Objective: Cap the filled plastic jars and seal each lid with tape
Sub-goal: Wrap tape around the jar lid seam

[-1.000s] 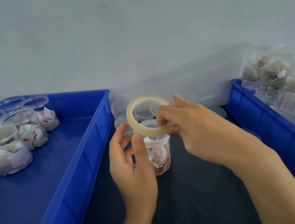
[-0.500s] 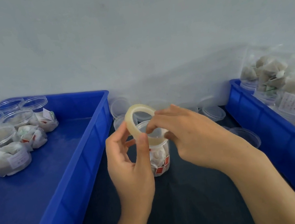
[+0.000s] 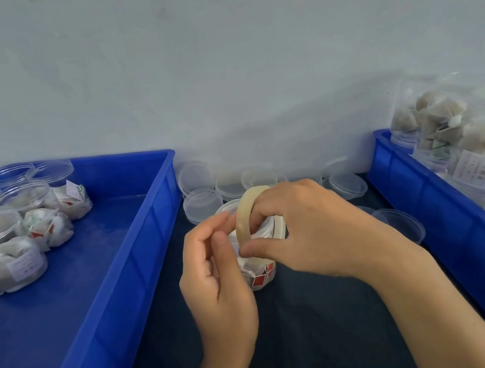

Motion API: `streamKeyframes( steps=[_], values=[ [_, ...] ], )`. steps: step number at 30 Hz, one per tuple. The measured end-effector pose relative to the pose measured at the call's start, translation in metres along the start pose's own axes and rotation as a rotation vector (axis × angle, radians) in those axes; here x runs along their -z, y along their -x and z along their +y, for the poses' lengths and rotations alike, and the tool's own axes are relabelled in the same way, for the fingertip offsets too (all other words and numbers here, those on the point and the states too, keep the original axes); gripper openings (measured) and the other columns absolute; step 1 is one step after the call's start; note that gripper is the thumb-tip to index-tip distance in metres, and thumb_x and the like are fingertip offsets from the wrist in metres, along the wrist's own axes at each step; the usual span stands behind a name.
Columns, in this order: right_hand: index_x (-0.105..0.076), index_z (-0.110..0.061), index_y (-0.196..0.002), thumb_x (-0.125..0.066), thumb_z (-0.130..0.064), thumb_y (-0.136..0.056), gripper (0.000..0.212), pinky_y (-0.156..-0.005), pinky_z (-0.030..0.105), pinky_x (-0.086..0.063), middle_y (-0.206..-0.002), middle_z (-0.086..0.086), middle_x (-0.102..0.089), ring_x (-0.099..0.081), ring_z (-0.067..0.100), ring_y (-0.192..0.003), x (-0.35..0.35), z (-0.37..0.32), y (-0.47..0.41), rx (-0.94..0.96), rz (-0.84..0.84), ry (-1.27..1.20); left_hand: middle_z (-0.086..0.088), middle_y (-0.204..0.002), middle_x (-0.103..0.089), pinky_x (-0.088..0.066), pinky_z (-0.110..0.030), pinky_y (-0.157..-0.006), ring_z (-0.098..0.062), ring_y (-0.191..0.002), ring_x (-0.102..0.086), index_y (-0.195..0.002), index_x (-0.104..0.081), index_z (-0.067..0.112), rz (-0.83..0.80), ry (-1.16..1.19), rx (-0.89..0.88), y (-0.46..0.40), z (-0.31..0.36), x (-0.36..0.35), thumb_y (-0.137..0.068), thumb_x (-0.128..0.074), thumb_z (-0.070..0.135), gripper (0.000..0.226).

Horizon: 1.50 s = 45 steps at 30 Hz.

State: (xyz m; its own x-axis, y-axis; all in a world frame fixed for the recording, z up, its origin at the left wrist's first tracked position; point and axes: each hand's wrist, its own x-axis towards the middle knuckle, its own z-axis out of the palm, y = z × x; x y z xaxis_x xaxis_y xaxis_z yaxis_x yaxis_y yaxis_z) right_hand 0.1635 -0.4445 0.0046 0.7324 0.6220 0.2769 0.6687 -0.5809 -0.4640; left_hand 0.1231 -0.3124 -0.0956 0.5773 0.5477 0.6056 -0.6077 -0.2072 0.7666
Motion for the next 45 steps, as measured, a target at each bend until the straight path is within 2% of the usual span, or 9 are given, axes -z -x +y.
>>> streamKeyframes(
  steps=[5,9,14,18,23,27,36,40,45],
  values=[
    [-0.075,-0.035,-0.095,-0.072,-0.038,-0.092,0.005,-0.086,0.042,-0.055,-0.101,-0.014,-0.071,-0.064,0.012,-0.096,0.006,0.004,0.002,-0.023,0.002,0.1,0.009,-0.114,-0.076,-0.055,-0.015,-0.085,-0.014,-0.109,-0.075,-0.121,-0.066,0.025,0.033,0.063,0.01,-0.003,0.003,0.0,-0.109,-0.055,0.026,0.017],
    [-0.075,-0.042,-0.106,-0.072,-0.037,-0.093,0.015,-0.089,0.04,-0.053,-0.107,-0.014,-0.068,-0.061,0.012,-0.101,0.016,0.005,0.004,-0.032,-0.026,0.165,0.015,-0.119,-0.075,-0.056,-0.015,-0.085,-0.009,-0.111,-0.073,-0.127,-0.063,0.029,0.019,0.141,0.053,-0.007,0.008,-0.002,-0.101,-0.062,0.039,0.028],
    [-0.076,-0.044,-0.108,-0.074,-0.043,-0.094,0.015,-0.087,0.041,-0.053,-0.104,-0.013,-0.063,-0.059,0.014,-0.098,0.018,0.003,0.005,-0.037,-0.045,0.227,0.008,-0.125,-0.075,-0.054,-0.017,-0.093,-0.011,-0.122,-0.069,-0.148,-0.052,0.033,-0.015,0.209,0.088,-0.006,0.008,-0.001,-0.099,-0.065,0.04,0.051],
    [-0.076,-0.047,-0.109,-0.075,-0.041,-0.095,0.015,-0.09,0.038,-0.052,-0.108,-0.016,-0.063,-0.058,0.011,-0.104,0.02,0.003,0.005,-0.04,-0.058,0.294,0.002,-0.132,-0.073,-0.055,-0.021,-0.096,-0.019,-0.126,-0.068,-0.155,-0.051,0.024,-0.053,0.239,0.101,-0.008,0.005,0.002,-0.101,-0.063,0.037,0.057],
    [-0.071,-0.049,-0.109,-0.071,-0.042,-0.097,0.014,-0.081,0.029,-0.04,-0.108,-0.019,-0.063,-0.055,0.011,-0.107,0.021,0.006,0.005,-0.048,-0.056,0.369,0.009,-0.135,-0.07,-0.053,-0.016,-0.096,-0.013,-0.128,-0.066,-0.142,-0.06,0.021,-0.026,0.214,0.071,-0.01,0.005,0.002,-0.101,-0.061,0.034,0.043],
    [-0.069,-0.049,-0.109,-0.071,-0.04,-0.099,0.014,-0.084,0.031,-0.045,-0.111,-0.019,-0.062,-0.056,0.013,-0.108,0.021,0.007,0.006,-0.057,-0.062,0.372,0.011,-0.13,-0.063,-0.051,-0.013,-0.093,-0.007,-0.124,-0.063,-0.136,-0.063,0.024,0.019,0.034,0.009,-0.011,0.004,0.003,-0.1,-0.06,0.037,0.038],
    [-0.072,-0.046,-0.11,-0.069,-0.035,-0.1,0.015,-0.09,0.039,-0.051,-0.113,-0.017,-0.064,-0.056,0.015,-0.11,0.023,0.005,0.004,-0.052,-0.054,0.427,0.014,-0.128,-0.061,-0.053,-0.008,-0.084,-0.002,-0.117,-0.065,-0.136,-0.065,0.021,0.06,-0.119,-0.056,-0.009,0.001,0.002,-0.104,-0.06,0.038,0.037],
    [-0.072,-0.044,-0.109,-0.068,-0.034,-0.101,0.014,-0.088,0.038,-0.05,-0.113,-0.016,-0.064,-0.056,0.017,-0.11,0.021,0.005,0.003,-0.056,-0.041,0.453,0.005,-0.128,-0.064,-0.057,-0.015,-0.086,-0.008,-0.116,-0.068,-0.138,-0.068,0.012,0.045,-0.142,-0.091,-0.008,-0.001,0.002,-0.104,-0.063,0.032,0.039],
    [-0.071,-0.04,-0.106,-0.069,-0.027,-0.098,0.016,-0.089,0.042,-0.053,-0.11,-0.015,-0.065,-0.058,0.016,-0.106,0.017,0.007,0.004,-0.075,-0.066,0.38,0.003,-0.129,-0.067,-0.06,-0.025,-0.089,-0.014,-0.117,-0.069,-0.135,-0.07,0.009,0.024,-0.147,-0.132,-0.007,-0.006,0.003,-0.103,-0.068,0.023,0.035]
  ],
)
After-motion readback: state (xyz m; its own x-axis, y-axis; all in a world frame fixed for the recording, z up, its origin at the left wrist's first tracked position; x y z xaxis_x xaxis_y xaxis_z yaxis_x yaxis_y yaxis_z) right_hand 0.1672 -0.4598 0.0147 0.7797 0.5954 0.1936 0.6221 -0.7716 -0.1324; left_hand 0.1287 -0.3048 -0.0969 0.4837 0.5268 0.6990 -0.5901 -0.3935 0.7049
